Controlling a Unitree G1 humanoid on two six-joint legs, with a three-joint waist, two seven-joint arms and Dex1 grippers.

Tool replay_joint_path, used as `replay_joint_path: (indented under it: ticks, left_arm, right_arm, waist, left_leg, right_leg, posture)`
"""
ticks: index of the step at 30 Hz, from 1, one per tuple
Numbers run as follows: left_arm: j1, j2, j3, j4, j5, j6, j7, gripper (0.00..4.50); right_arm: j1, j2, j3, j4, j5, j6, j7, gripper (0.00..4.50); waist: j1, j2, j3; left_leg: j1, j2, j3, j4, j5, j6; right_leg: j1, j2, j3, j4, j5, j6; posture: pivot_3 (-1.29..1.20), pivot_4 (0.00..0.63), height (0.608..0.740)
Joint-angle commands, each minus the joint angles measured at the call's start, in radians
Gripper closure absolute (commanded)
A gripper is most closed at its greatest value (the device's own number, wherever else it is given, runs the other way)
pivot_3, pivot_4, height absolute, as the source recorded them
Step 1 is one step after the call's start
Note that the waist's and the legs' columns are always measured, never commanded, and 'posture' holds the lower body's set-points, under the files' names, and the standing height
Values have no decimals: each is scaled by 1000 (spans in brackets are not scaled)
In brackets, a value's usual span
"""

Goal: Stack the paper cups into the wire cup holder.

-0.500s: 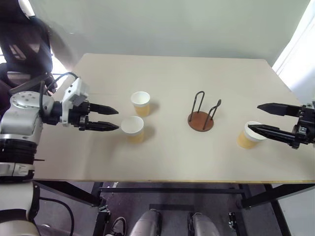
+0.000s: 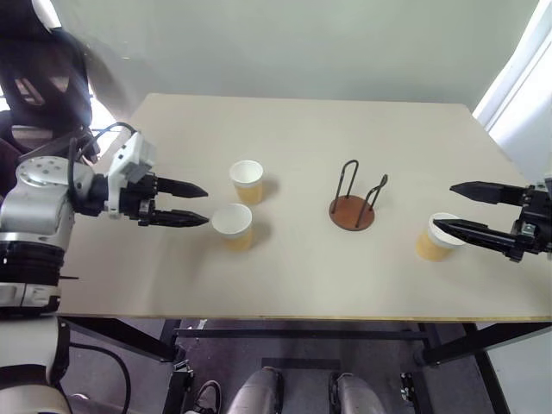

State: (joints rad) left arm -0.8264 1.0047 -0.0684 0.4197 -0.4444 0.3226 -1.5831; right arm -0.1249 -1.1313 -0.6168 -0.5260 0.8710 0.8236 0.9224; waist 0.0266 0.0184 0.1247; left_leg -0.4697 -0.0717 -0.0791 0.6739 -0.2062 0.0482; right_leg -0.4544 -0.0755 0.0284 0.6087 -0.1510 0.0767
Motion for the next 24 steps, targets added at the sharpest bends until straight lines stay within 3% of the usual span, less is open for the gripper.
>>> replay_joint_path:
  ticks: [1, 7, 16, 24]
  left_arm:
    - [-40, 22, 23, -24, -30, -3, -31, 1236]
    - [-45, -2, 6, -6, -19, -5, -31, 1236]
    - [-59, -15, -17, 3, -28, -8, -31, 1236]
    - [-49, -22, -18, -6, -22, -3, -31, 1236]
  right_arm:
    - [-20, 9, -50, -50, 32, 30, -70, 1135]
    - [-144, 103, 151, -116, -8, 133, -389, 1135]
    - [-346, 491, 381, -136, 17, 435, -882, 1135]
    - [-350, 628, 420, -97, -84, 509, -993, 1135]
  waist:
    - [0, 0, 0]
    - [-6, 0, 0]
    - [-9, -1, 0]
    - [-2, -1, 0]
  left_leg:
    - [0, 0, 0, 0, 0, 0]
    - [3, 0, 0, -1, 0, 0]
    - [4, 0, 1, -6, 8, 4]
    - [3, 0, 0, -6, 8, -1]
  right_leg:
    - [0, 0, 0, 0, 0, 0]
    - [1, 0, 0, 0, 1, 0]
    - [1, 0, 0, 1, 4, 2]
    - [0, 0, 0, 0, 4, 1]
  posture:
    - [0, 150, 740]
    - [0, 150, 740]
    - [0, 150, 740]
    - [0, 150, 740]
